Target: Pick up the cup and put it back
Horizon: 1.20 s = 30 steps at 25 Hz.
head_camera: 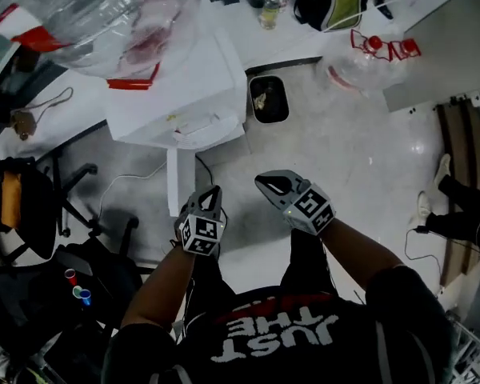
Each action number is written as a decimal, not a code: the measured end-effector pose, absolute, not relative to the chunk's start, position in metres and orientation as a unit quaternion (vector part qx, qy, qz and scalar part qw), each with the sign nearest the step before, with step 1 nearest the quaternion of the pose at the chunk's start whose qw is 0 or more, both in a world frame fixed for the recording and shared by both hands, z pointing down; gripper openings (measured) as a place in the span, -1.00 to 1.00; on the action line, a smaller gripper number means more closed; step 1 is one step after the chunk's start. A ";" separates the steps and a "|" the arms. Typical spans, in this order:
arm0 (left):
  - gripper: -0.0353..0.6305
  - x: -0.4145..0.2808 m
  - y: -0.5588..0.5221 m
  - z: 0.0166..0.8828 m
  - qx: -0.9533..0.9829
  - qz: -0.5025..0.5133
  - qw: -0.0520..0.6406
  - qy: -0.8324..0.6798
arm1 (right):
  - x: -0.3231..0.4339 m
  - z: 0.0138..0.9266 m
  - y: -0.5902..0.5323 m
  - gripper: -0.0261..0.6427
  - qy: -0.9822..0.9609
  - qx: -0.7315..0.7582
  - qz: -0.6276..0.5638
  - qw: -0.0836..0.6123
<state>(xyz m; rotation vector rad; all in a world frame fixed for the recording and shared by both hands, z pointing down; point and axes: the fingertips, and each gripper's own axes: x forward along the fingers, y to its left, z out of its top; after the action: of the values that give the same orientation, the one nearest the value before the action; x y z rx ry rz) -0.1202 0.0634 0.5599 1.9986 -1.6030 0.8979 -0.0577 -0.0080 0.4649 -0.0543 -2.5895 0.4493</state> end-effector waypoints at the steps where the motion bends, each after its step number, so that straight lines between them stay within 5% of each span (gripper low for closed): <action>1: -0.87 -0.123 0.068 0.527 0.722 0.298 0.213 -0.587 | -0.062 0.437 -0.005 -0.82 -0.955 -0.022 0.160 0.248; 14: -0.87 -0.194 0.123 0.139 0.727 0.084 0.097 -0.674 | -0.111 0.134 0.026 -0.82 -0.982 -0.048 0.079 0.165; 30: -0.87 -0.210 0.146 -0.035 0.724 -0.015 -0.004 -0.690 | -0.121 -0.049 0.039 -0.82 -0.996 -0.070 0.016 0.056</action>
<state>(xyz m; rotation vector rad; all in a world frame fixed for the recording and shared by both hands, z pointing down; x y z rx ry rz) -0.2103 0.1458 -0.0346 2.2794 -2.1732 -0.0461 -0.1213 0.0390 -0.0491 -0.2119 -3.0221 0.0498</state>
